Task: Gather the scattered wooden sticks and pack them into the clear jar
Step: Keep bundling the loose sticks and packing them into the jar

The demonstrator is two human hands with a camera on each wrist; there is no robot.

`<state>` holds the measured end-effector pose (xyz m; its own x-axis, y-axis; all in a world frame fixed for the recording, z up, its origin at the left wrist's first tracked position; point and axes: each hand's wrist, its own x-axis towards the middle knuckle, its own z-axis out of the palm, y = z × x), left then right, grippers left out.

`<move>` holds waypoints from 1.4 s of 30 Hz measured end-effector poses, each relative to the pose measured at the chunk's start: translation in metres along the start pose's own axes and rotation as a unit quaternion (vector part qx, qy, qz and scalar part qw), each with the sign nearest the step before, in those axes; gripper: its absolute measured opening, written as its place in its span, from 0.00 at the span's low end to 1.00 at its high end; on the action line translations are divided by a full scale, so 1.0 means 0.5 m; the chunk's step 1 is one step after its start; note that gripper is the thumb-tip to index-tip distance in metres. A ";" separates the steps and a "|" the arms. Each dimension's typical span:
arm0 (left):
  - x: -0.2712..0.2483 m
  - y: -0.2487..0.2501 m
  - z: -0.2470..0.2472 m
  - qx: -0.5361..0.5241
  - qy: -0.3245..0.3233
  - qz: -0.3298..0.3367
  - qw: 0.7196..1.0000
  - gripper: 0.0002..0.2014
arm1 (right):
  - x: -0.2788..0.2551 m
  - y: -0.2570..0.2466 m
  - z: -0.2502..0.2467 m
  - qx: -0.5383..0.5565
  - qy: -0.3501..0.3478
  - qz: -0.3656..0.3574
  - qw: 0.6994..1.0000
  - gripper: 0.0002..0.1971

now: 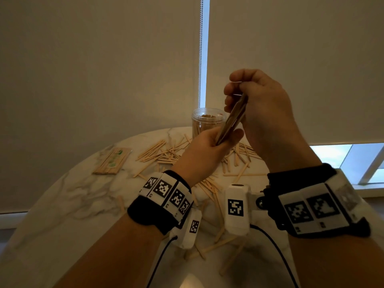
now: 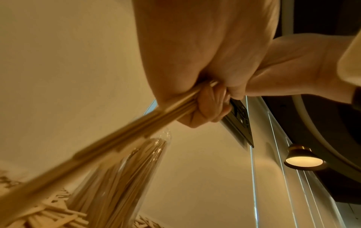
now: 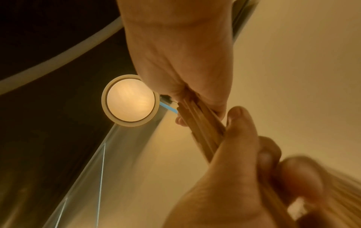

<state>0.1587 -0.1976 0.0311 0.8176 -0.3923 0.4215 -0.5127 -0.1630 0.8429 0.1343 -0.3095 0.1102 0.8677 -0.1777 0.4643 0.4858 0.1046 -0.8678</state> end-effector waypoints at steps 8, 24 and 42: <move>-0.002 0.006 -0.012 0.006 0.023 -0.015 1.000 0.18 | -0.002 -0.001 0.008 0.037 -0.020 0.033 0.999 0.15; 0.004 0.009 -0.044 -0.110 0.129 -0.060 0.984 0.20 | -0.010 0.018 0.015 -0.194 -0.115 -0.030 0.974 0.22; 0.012 0.038 -0.093 -0.440 0.261 -0.030 0.859 0.21 | -0.013 0.069 0.022 -0.301 -0.288 0.123 0.901 0.11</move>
<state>0.1658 -0.1610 0.0651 0.9595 0.0887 0.2674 -0.2563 0.6689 0.6978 0.1466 -0.2938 0.0789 0.9363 0.3337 0.1094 0.2768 -0.5098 -0.8146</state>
